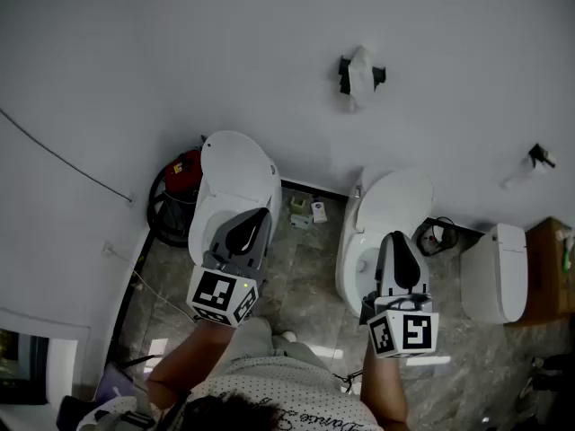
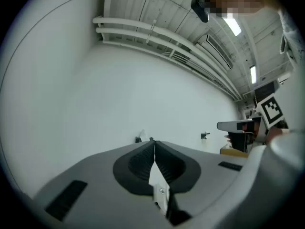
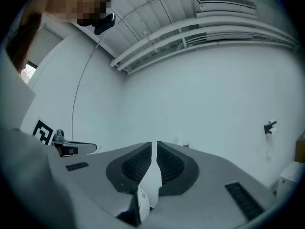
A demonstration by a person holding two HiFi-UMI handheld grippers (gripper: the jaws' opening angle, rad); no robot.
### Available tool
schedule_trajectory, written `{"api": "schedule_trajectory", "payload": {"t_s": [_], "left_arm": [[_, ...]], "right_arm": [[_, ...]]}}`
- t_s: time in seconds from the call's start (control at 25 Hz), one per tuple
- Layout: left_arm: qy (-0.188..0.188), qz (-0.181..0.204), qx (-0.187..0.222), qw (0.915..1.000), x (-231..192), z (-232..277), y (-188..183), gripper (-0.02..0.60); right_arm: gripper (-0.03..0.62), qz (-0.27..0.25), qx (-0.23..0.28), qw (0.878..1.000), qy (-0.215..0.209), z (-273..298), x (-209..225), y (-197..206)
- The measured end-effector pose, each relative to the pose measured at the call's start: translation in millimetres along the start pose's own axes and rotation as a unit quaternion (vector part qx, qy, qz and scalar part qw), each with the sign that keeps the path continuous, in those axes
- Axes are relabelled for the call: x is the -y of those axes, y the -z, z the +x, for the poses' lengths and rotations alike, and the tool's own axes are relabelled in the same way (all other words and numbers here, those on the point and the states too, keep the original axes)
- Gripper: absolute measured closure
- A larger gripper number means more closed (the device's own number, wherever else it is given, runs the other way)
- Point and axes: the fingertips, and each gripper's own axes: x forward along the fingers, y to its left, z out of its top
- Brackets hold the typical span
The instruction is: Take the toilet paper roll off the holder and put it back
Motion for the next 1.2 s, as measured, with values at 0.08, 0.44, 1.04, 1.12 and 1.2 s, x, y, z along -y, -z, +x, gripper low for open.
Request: {"api": "schedule_trajectory", "payload": {"t_s": [0.08,0.44,1.04,1.12,1.2], "left_arm": [[-0.002,0.000,-0.001,1.0000,1,1,-1,0.577],[0.028,-0.018,-0.029,0.9990,18,17,6,0.516],[0.019,0.000,-0.032,0.9993,-2,75,0,0.201],[0.025,-0.003,-0.033,0.9991,-9,92,5,0.201],[0.035,-0.004,-0.035,0.9987,-17,111,11,0.201]], "right_arm": [[0.565,0.001,0.003,1.000,0.001,1,2,-3],[0.380,0.022,0.002,1.000,-0.022,5,5,0],[0.215,0.043,0.015,0.998,-0.031,53,29,1],[0.215,0.041,0.013,0.999,-0.026,67,35,5],[0.215,0.036,0.010,0.999,-0.022,85,42,11]]}}
